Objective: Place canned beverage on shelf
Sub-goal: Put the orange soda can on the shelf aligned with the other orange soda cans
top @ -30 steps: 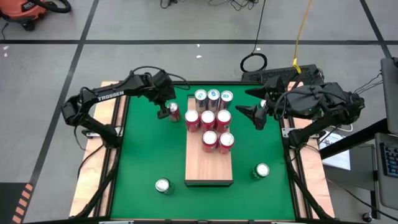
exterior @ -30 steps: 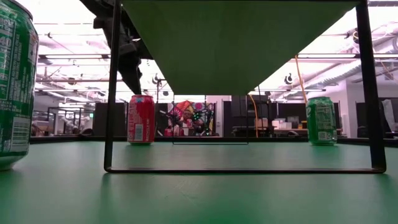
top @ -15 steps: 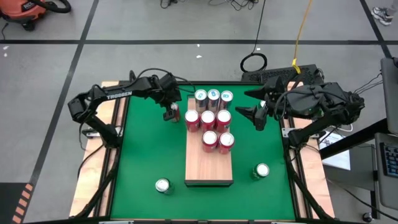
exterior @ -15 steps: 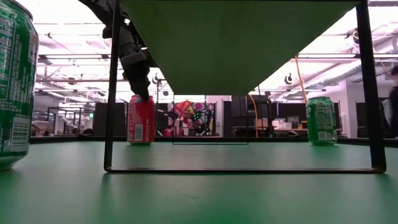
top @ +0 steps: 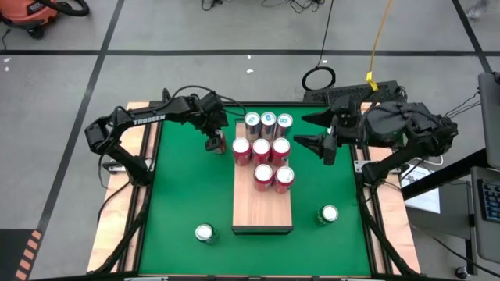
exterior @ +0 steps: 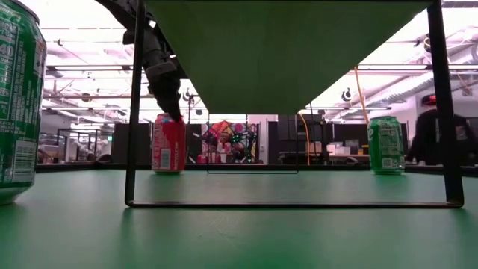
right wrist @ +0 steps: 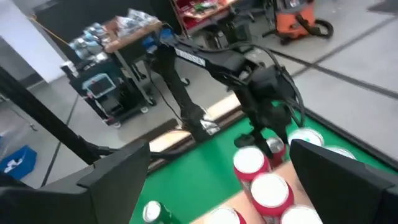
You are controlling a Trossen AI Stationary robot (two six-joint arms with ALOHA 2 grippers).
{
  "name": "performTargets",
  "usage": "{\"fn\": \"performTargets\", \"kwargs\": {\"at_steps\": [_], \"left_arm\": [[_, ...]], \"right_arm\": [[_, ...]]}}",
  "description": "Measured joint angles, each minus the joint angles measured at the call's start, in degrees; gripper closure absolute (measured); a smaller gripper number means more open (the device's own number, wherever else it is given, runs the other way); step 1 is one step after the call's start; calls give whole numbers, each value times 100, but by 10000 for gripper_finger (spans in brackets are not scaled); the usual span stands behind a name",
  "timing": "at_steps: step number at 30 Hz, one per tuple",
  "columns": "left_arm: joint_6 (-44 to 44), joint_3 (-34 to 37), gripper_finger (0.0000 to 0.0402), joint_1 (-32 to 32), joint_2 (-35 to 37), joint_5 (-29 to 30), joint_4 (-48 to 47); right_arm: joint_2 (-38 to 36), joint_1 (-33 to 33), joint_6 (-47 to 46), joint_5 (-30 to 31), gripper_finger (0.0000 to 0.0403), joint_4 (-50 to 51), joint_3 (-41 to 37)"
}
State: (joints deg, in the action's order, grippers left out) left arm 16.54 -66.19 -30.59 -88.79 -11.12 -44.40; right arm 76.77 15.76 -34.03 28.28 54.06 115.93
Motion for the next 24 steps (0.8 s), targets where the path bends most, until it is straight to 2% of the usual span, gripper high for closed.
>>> {"fn": "performTargets", "kwargs": {"at_steps": [6, 13, 24], "left_arm": [[-115, -23, 171, 36, 0, 23, -82], [-104, -286, 171, 149, 205, 167, -648], [-126, -302, 172, 260, 350, 145, -1177]], "right_arm": [[0, 10, 158, -34, 26, -146, 0], [2, 9, 170, -299, 26, -150, 1], [2, 10, 367, -311, 26, -108, 1]]}}
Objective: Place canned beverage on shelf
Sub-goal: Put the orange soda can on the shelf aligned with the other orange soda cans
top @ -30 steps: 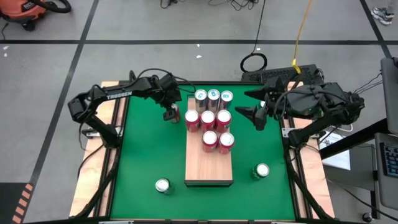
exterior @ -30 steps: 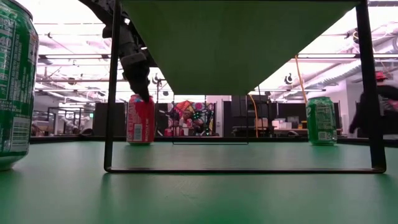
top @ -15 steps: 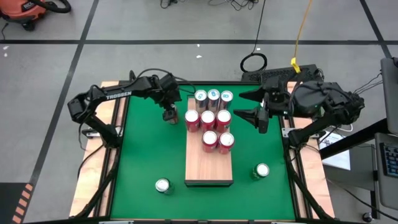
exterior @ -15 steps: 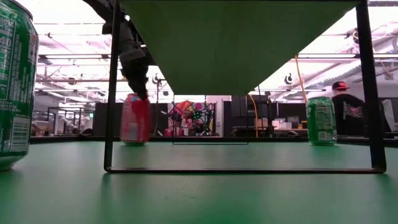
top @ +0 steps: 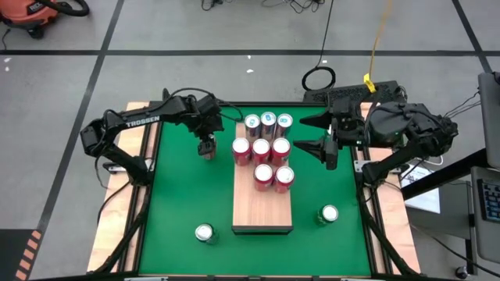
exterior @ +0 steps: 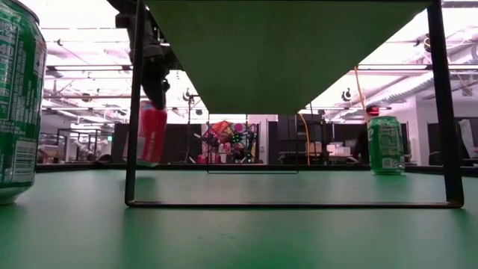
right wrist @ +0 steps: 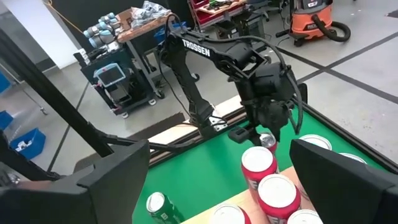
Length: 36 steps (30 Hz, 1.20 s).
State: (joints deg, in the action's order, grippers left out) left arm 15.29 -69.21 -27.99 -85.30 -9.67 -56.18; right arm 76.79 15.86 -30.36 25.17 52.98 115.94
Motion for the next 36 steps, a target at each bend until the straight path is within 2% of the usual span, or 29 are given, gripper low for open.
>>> {"fn": "performTargets", "kwargs": {"at_steps": [4, 9, 18, 23, 30, 36], "left_arm": [[-3, 0, 172, 108, 149, 5, -136], [-305, -84, 172, 230, 750, 11, -224], [-794, -1257, 172, 687, 1788, 84, -880], [-923, -1973, 172, 1134, 2097, 510, -1087], [-1189, -3127, 172, 1877, 2159, 684, -766], [-852, -3581, 172, 2335, 2163, 692, 44]], "right_arm": [[0, 0, 1, -1, 26, 50, 0], [0, 0, -6, -2, 26, 50, 0], [29, 0, 241, -147, 26, 65, 0], [188, 0, 320, -153, 26, 65, 0], [591, -1, 236, -424, 26, -40, 0], [999, -2, 118, -447, 26, -278, 0]]}}
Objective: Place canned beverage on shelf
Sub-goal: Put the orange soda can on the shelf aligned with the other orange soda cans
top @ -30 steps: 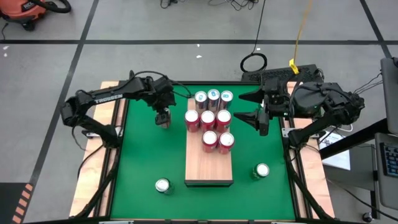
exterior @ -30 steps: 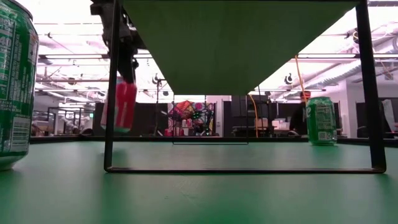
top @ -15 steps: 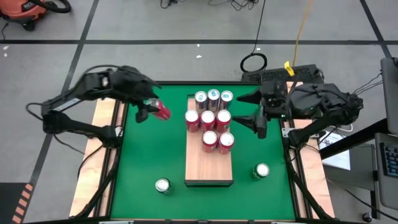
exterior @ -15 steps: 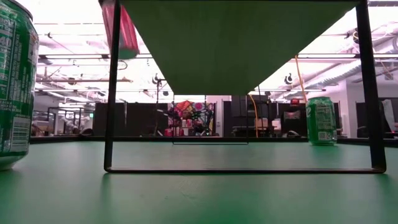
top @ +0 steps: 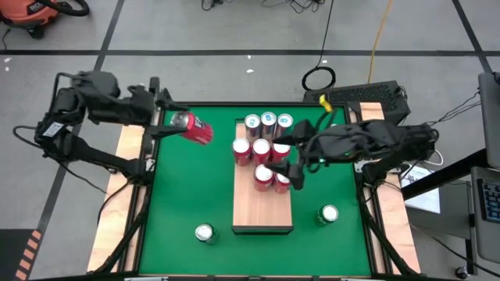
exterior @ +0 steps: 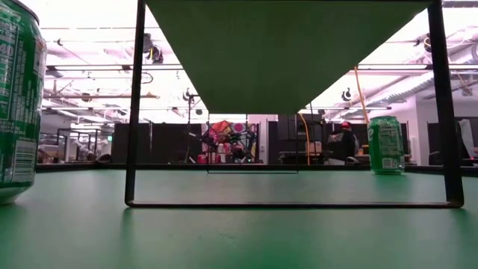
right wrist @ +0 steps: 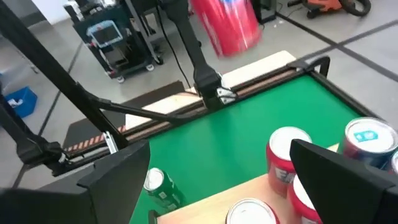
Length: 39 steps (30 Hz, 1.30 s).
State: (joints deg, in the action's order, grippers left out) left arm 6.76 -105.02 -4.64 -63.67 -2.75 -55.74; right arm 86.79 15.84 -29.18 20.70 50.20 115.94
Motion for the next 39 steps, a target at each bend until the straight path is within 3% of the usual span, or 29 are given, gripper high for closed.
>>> {"fn": "performTargets", "kwargs": {"at_steps": [8, 12, 16, 23, 27, 35, 39], "left_arm": [[555, -64, 174, 489, -61, -256, 1820], [614, -53, 188, 612, -117, 239, 1647], [-143, -175, 227, 869, -96, 606, 1746], [-699, -748, 340, 1443, -56, 792, 3209], [-1123, -790, 394, 1631, 16, 878, 2768], [-1363, -783, 400, 1793, -3, 1878, 1799], [-2036, -783, 400, 1790, -3, 2662, 779]], "right_arm": [[215, -119, -294, -47, 26, -602, 0], [194, -298, -538, -140, 26, -428, 4], [176, -320, -619, -277, 26, -69, 4], [175, -310, -347, -296, 26, 109, 4], [170, -313, -65, -287, 26, 109, 4], [170, -310, 141, -287, 26, 111, 4], [170, -329, 149, -287, 26, 111, 4]]}}
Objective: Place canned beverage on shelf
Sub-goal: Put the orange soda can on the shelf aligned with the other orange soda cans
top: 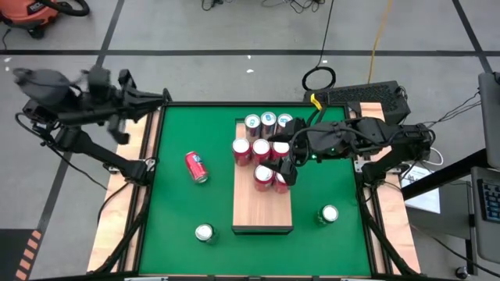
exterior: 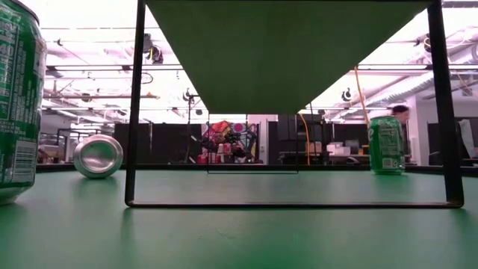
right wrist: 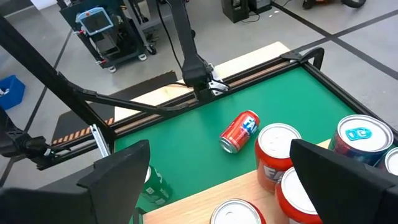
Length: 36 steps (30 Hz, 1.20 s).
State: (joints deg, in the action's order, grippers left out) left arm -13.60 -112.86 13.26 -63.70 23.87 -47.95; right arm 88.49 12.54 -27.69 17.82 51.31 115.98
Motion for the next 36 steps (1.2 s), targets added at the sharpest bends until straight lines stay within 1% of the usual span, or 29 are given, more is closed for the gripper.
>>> {"fn": "performTargets", "kwargs": {"at_steps": [4, 5, 7, 9, 13, 15, 16, 20, 24, 27, 31, 36], "left_arm": [[-1419, 2, 400, -15, -52, 836, -1528], [-1829, 2, 400, -40, -81, 959, -1940], [-2521, 4, 400, -147, -156, 966, -2665], [-3060, 4, 400, -285, -264, 826, -3285], [-3707, 65, 390, -562, -511, 379, -4036], [-3954, 196, 371, -757, -599, 85, -4153], [-4041, 298, 359, -876, -628, -158, -4157], [-4395, 792, 294, -1471, -736, -1040, -4178], [-4241, 1441, 228, -2045, -745, -1399, -4194], [-4131, 1969, 189, -2524, -671, -1592, -4205], [-4112, 2608, 159, -3057, -536, -1828, -4212], [-3992, 3490, 152, -3402, -470, -2453, -4120]], "right_arm": [[0, -22, -6, 0, 26, 2, 0], [0, -43, -4, 0, 26, 4, 0], [0, -79, -12, 0, 26, 30, 0], [0, -119, -66, 1, 26, 82, 0], [-9, -171, -172, -7, 26, 248, 0], [-55, -171, -165, -9, 26, 370, -2], [-81, -189, -159, -7, 26, 418, -4], [-254, -304, -153, -20, 26, 569, -5], [-511, -412, -133, -4, 26, 648, -6], [-714, -476, -159, -1, 26, 744, -4], [-939, -477, -159, -4, 26, 918, -6], [-1125, -475, -157, -2, 26, 1208, -4]]}}
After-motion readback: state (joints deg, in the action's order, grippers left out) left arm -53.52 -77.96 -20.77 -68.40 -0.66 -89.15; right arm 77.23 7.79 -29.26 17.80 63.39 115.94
